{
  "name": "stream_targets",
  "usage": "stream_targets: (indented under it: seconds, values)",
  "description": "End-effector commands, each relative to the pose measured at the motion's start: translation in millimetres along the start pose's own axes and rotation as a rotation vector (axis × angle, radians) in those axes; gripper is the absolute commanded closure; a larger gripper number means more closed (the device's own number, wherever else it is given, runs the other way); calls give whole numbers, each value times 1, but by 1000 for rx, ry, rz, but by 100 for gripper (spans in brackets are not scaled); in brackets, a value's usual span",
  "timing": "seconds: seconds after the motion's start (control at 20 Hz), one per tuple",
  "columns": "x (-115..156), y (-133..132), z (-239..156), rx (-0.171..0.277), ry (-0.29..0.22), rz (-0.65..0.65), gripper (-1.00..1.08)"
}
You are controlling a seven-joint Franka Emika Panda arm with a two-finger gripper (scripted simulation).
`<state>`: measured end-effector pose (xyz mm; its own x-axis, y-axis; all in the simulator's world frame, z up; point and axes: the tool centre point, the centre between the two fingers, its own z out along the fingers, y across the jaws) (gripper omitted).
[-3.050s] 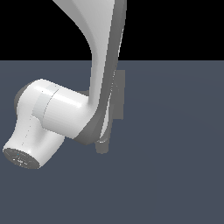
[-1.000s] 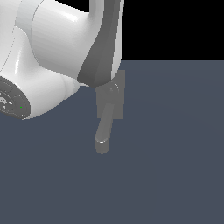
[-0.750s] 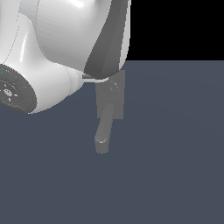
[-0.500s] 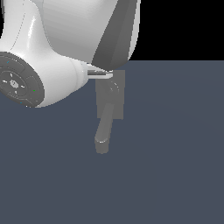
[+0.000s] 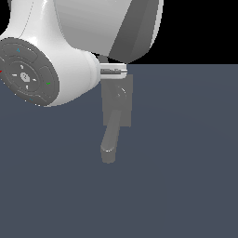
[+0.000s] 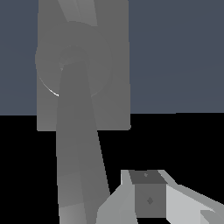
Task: Turn on the faucet by rotating a designated handle.
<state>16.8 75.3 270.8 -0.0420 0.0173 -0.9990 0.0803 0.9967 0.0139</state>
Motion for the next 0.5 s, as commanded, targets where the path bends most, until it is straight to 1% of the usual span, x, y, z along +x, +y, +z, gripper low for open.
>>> stream_targets:
  seconds: [0.0, 0.45]
  values:
    - [-11, -12, 4, 8, -20, -1, 108]
    - [-26, -46, 6, 8, -34, 1, 108]
